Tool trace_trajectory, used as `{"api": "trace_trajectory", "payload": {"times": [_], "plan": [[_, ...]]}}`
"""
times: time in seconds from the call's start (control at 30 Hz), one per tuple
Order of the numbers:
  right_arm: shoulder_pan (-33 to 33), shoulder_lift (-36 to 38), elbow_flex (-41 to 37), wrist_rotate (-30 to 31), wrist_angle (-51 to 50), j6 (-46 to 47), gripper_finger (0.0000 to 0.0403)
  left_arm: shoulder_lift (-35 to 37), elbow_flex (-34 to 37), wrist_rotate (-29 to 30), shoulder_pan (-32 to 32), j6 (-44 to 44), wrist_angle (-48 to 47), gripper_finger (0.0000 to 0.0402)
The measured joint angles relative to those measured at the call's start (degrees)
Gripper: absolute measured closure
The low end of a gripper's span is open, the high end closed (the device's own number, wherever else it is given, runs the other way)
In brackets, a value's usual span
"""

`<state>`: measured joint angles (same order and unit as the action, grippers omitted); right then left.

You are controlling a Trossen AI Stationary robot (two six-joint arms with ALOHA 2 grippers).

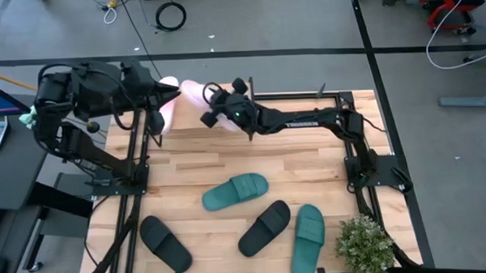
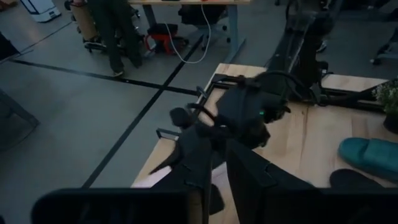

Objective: Pick and place slides into the shelf
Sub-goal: Put the pink slide on the shelf

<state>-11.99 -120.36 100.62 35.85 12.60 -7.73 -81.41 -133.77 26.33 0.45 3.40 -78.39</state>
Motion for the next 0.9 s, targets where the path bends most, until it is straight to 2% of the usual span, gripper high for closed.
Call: {"api": "trace_trajectory", "payload": {"times": [0.13,0.4,0.7,0.9], "plan": [[-0.6,-3.2,5.1,-0.8,-5.0,0.6,0.0395,-0.1,0.0,0.0,0.0,-0.1,-0.2,0.0351],[-1.8,-10.0,12.4,-1.1,-6.8,0.2,0.0395,-0.3,0.0,0.0,0.0,-0.2,-0.4,0.0353],[-2.7,-11.4,14.2,-1.9,-6.7,0.7,0.0388,-0.3,0.0,0.0,0.0,0.5,-3.2,0.0354],[-4.6,-11.4,14.2,-11.2,-7.7,5.4,0.0383,-0.3,0.0,0.0,0.0,3.1,-5.6,0.0358]]}}
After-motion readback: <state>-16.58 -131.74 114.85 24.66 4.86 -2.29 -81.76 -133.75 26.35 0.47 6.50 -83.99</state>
